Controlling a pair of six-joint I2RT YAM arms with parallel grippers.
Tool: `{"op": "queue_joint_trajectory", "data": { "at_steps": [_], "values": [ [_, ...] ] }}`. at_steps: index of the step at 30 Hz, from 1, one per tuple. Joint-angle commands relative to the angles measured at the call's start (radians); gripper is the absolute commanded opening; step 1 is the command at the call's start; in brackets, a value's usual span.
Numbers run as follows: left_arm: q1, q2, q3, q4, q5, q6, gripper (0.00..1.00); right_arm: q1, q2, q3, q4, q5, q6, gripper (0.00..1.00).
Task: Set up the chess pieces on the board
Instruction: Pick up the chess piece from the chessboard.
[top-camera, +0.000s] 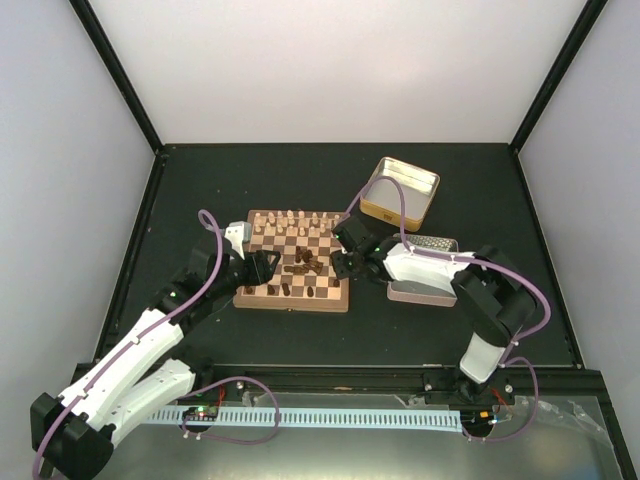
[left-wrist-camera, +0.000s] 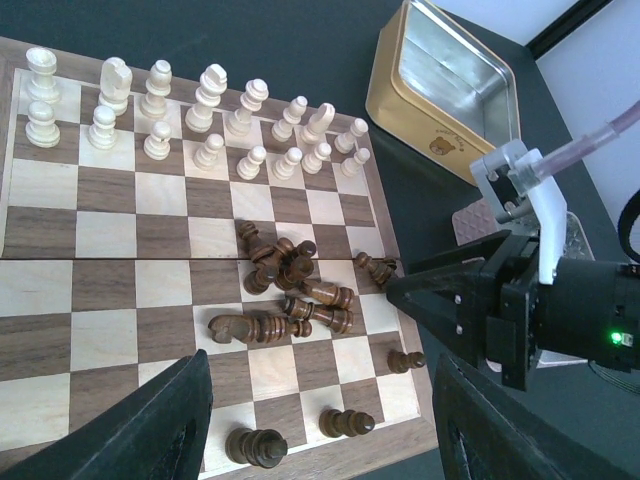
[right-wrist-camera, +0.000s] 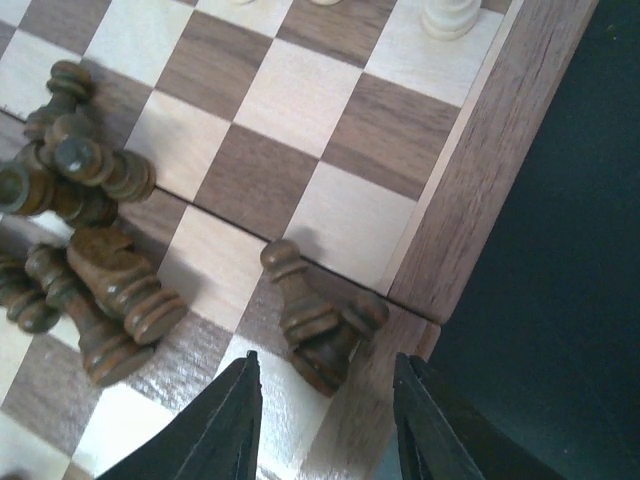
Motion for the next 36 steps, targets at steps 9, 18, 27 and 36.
{"op": "queue_joint_trajectory", "data": {
  "at_steps": [9,18,27,36],
  "values": [
    [0.010,0.012,0.033,0.017,0.010,-0.007,0.62,0.007,0.068,0.088,-0.029,0.079,0.041,0.31],
    [0.010,0.009,0.032,0.015,0.014,-0.008,0.62,0.028,0.115,0.107,-0.042,0.100,0.047,0.24],
    [0.010,0.010,0.034,0.018,0.021,-0.009,0.62,0.038,0.143,0.118,-0.074,0.141,0.036,0.31],
    [0.011,0.012,0.036,0.018,0.026,-0.011,0.62,0.042,0.146,0.116,-0.056,0.161,0.025,0.15]
  ]
}}
